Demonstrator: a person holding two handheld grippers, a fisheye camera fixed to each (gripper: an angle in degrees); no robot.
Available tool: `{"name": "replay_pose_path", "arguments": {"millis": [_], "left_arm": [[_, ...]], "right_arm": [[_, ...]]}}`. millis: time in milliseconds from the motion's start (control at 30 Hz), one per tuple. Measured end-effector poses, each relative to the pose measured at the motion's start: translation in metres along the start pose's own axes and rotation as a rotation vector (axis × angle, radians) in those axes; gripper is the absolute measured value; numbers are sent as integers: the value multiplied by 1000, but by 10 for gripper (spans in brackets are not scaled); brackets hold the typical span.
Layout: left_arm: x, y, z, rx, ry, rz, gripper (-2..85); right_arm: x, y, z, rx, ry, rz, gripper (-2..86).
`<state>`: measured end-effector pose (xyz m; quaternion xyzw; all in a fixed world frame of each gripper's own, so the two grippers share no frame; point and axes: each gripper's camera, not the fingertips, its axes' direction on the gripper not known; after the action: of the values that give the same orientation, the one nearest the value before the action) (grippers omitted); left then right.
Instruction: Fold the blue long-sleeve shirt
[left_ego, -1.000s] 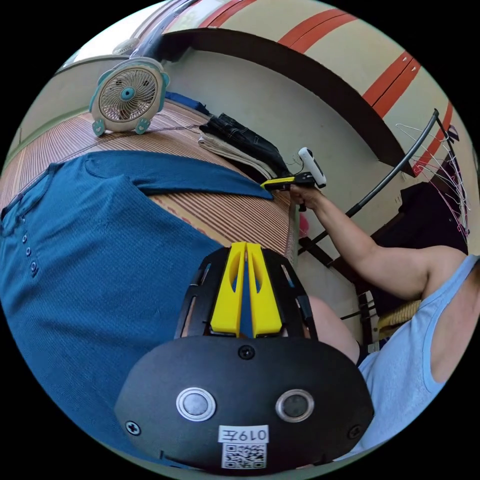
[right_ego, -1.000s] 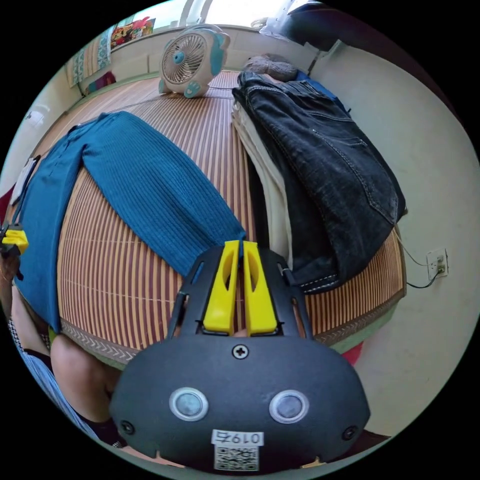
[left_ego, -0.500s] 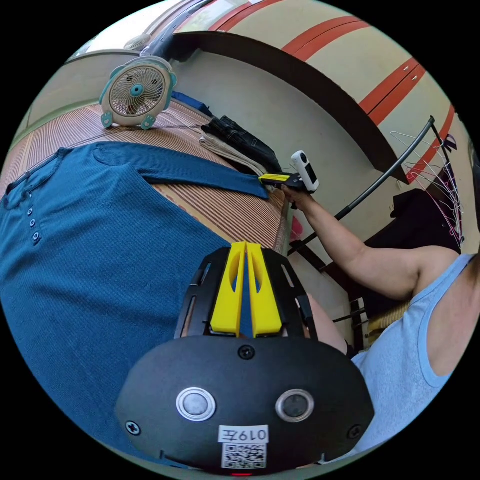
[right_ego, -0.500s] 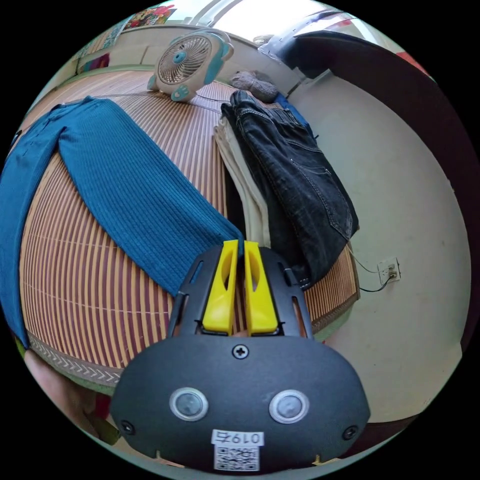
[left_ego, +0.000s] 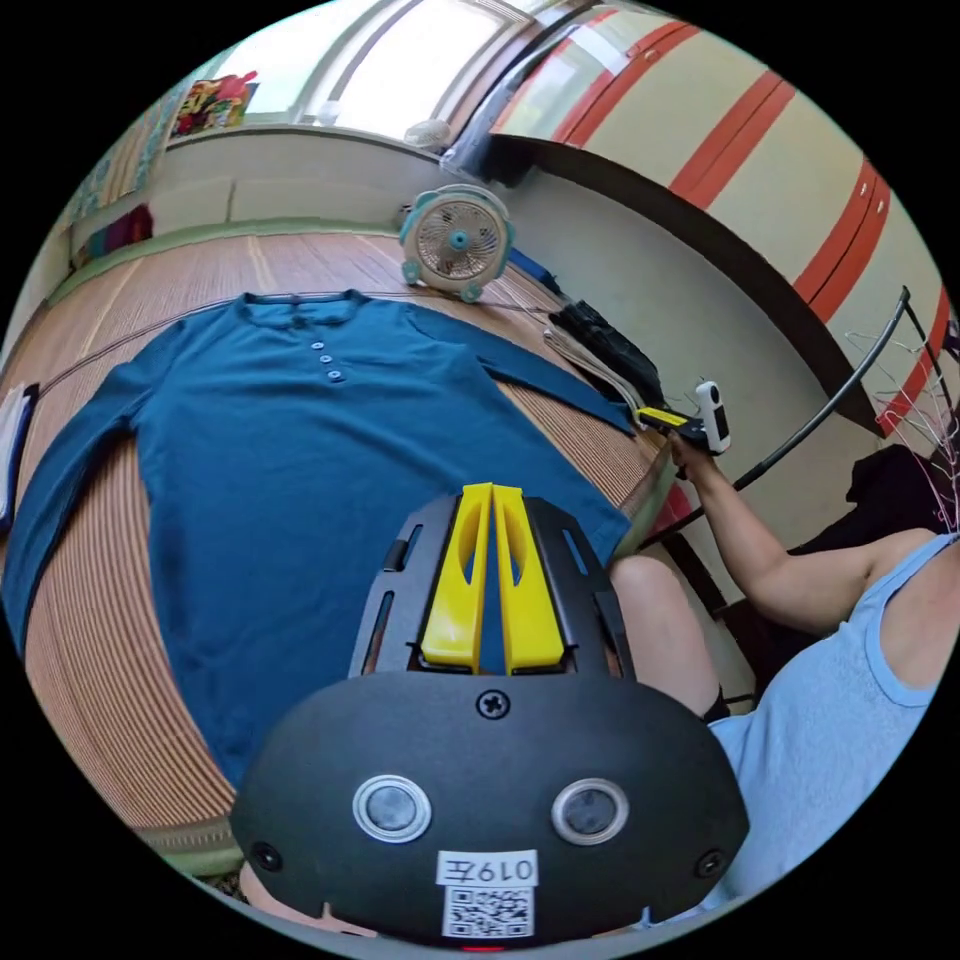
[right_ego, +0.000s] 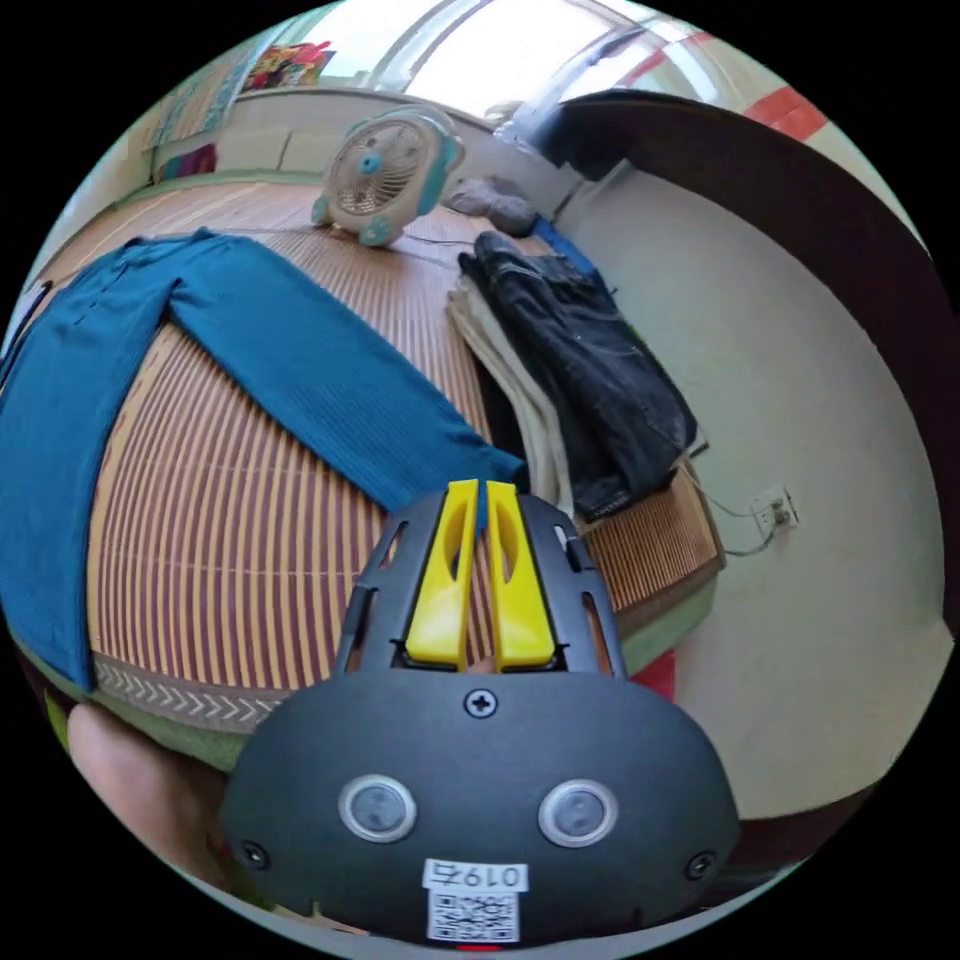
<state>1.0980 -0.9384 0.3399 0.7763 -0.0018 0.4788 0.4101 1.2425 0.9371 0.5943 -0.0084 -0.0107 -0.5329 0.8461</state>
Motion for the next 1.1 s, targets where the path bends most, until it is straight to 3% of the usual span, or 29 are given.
{"name": "replay_pose_path", "arguments": {"millis": [167, 267, 367, 533, 800, 933, 1100], "left_arm": [[-15, 47, -67, 5, -128, -107, 8], [-23, 70, -97, 26, -126, -165, 9], [-25, 86, -116, 10, -145, -198, 9], [-30, 103, -138, -14, -159, -240, 8], [-44, 117, -163, -41, -224, -325, 7], [-55, 123, -174, -52, -274, -387, 8], [-57, 128, -196, -22, -251, -391, 9]], "right_arm": [[16, 19, -43, 96, 211, 208, -8], [9, 23, -65, 133, 116, 167, -9], [9, 27, -61, 38, 133, 170, -10], [47, 39, -37, 8, -150, 294, -10], [57, 14, -5, -68, -356, 224, -10], [32, 10, -45, 56, -602, 76, -9], [-26, 23, -104, 102, -715, -139, -8]]}}
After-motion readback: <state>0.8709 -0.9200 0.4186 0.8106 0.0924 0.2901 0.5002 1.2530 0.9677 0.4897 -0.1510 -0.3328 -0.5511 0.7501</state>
